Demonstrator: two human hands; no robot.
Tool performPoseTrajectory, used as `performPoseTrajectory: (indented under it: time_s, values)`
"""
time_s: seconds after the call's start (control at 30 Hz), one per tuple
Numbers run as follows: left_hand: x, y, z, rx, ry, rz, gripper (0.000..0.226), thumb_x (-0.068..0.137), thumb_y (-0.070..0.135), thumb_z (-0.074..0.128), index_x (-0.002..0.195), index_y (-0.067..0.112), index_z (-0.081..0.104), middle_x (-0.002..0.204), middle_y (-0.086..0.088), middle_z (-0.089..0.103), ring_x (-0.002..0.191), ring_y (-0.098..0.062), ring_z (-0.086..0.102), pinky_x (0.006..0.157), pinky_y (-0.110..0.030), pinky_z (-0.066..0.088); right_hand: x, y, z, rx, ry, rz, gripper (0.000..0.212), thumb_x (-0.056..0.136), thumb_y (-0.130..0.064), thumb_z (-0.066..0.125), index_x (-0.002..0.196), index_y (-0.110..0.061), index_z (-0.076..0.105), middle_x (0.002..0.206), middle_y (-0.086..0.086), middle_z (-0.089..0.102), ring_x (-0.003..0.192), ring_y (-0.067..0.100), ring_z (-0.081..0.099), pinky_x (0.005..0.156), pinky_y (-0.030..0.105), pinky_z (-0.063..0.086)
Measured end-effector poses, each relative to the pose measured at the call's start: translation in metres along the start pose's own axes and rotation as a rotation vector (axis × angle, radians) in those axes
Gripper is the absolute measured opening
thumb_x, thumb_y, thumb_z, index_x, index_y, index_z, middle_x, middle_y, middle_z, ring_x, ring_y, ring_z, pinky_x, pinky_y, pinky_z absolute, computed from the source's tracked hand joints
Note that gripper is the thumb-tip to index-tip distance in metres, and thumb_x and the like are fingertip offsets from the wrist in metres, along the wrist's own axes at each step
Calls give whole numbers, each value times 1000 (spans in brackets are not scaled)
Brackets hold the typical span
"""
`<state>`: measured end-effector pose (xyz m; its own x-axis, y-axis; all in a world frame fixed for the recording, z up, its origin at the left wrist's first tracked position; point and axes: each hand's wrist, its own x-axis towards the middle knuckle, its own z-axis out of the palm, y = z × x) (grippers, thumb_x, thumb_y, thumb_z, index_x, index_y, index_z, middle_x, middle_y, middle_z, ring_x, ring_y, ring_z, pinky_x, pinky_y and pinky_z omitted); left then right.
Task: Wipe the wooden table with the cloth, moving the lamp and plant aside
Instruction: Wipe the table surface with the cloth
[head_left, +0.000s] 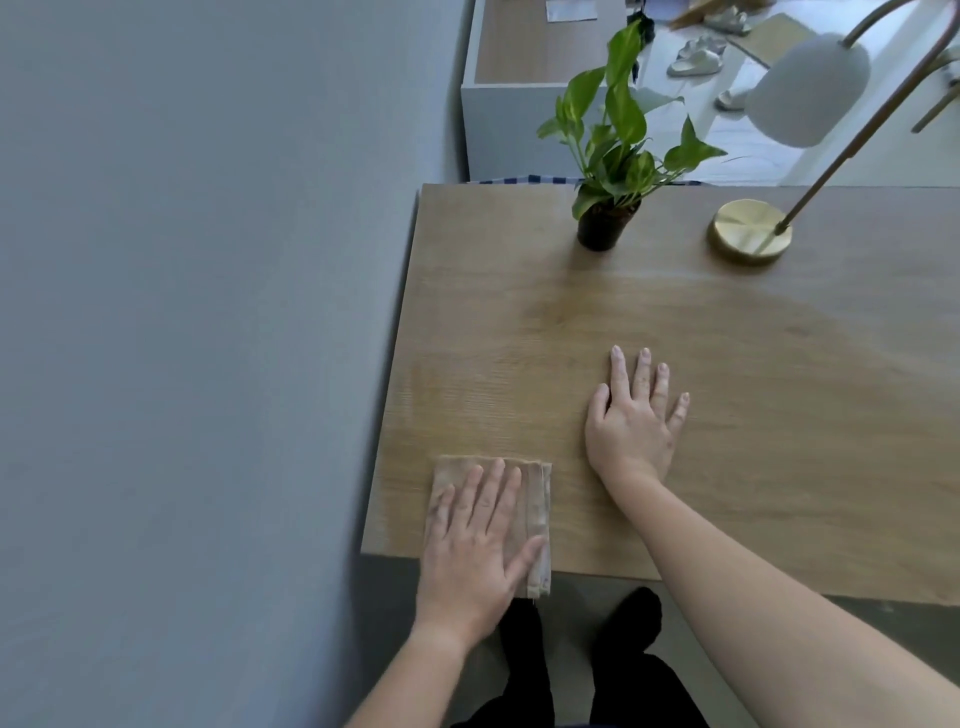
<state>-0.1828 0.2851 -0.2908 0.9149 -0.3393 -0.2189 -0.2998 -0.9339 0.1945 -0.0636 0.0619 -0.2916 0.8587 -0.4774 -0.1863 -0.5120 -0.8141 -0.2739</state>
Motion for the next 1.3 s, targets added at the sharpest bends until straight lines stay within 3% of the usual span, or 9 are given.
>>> performPoseTrajectory:
  time_s: [0.1,0.27,0.47,0.63,0.73,0.9,1.0,1.17,1.3]
  values:
    - [7,-42,-5,15,-11,-62,80,107,75,10,169,32,-18,175,12,-29,163,-12,-23,132,-46,-8,2,-1,-2,-1,2,-4,60,108,-46,18,167,-45,7,177,-9,-2,163,18,-5,130,52,-9]
    - [0,-38,3,-11,80,-349,83,108,72,17,172,22,4,180,0,0,167,-23,-1,133,-56,13,1,0,1,1,11,11,60,108,-45,18,167,-45,8,177,-9,-1,163,17,-6,130,52,-9]
    - [-11,9,21,46,96,-55,77,111,66,23,173,22,9,181,0,1,167,-21,3,131,-51,14,0,0,0,6,17,4,60,108,-45,18,167,-46,8,177,-9,-1,163,17,-5,130,51,-9]
    - [-33,-81,9,-11,134,-267,77,111,63,19,172,20,2,181,1,-6,167,-21,-3,132,-50,16,0,-2,0,-7,18,9,60,109,-45,18,167,-46,7,177,-9,-2,163,17,-5,130,52,-8]
    - [-28,-66,11,-64,129,-372,79,112,64,18,172,16,1,180,-3,-6,167,-23,-5,132,-50,11,0,-2,0,-11,16,15,60,109,-45,19,167,-45,8,177,-8,-1,164,18,-4,130,53,-7]
    - [-20,29,30,-9,105,-93,81,112,64,30,172,16,7,181,-5,1,167,-24,2,130,-45,11,-1,-3,0,-10,21,12,60,108,-44,20,168,-44,9,178,-8,1,164,19,-3,130,53,-6]
    - [-21,17,26,19,94,-31,79,111,68,27,173,24,2,181,3,-3,167,-17,-3,131,-42,6,0,-1,0,-13,26,9,60,109,-45,20,167,-45,9,177,-8,0,164,18,-3,130,53,-6]
    - [-45,-70,10,16,131,-270,74,112,61,21,173,23,2,181,3,-5,167,-20,-2,133,-42,3,-2,-3,0,-16,23,6,60,108,-45,18,167,-44,9,178,-8,0,164,19,-3,130,52,-8]
    - [-33,-37,14,-82,114,-398,74,113,61,17,172,19,2,181,-1,-8,167,-24,-3,133,-44,-2,0,-2,1,-22,27,9,61,108,-44,18,168,-43,11,178,-6,2,164,21,-1,130,54,-6]
